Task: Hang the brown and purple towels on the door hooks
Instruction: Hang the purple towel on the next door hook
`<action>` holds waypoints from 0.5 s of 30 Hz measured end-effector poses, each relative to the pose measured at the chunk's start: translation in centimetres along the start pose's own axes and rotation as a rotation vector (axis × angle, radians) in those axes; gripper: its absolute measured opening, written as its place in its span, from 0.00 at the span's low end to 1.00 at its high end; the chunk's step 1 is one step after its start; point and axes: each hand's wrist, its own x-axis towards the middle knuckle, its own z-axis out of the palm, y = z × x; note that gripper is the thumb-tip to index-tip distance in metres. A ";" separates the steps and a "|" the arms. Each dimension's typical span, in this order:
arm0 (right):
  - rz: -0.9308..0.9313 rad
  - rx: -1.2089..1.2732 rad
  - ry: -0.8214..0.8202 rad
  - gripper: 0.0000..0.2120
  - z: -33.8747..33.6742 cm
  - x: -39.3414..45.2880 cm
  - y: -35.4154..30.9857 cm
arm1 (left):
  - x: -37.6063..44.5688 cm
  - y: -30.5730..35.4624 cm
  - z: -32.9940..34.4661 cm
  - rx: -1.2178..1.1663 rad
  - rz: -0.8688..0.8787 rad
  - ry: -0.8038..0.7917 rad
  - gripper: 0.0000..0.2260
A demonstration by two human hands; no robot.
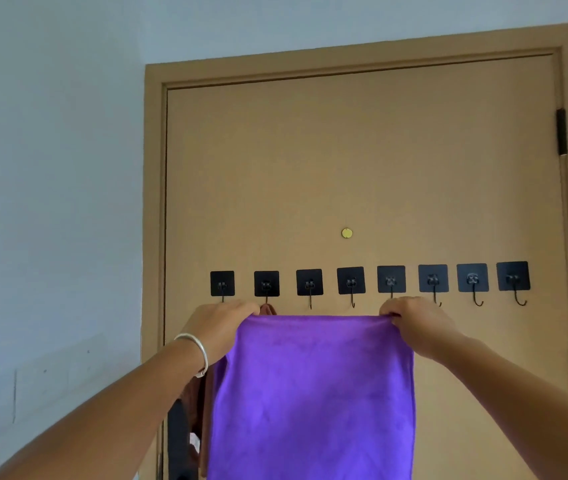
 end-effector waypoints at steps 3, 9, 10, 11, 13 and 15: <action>-0.128 -0.088 -0.004 0.16 1.6 2.4 1.0 | 2.5 -0.4 1.4 0.071 0.147 0.076 0.26; -0.449 -0.295 -0.051 0.22 4.1 6.8 1.4 | 6.2 -0.2 4.2 0.280 0.292 0.105 0.28; -0.445 -0.305 -0.052 0.24 4.5 7.4 1.4 | 6.8 -0.3 4.8 0.277 0.271 0.100 0.29; -0.432 -0.317 -0.057 0.26 5.0 8.1 1.3 | 7.3 -0.5 5.5 0.284 0.249 0.094 0.32; -0.411 -0.350 -0.064 0.27 5.8 9.2 0.9 | 8.4 -0.9 6.8 0.303 0.178 0.025 0.38; -0.386 -0.395 -0.071 0.27 6.3 10.1 0.4 | 9.4 -0.9 7.6 0.321 0.113 -0.078 0.39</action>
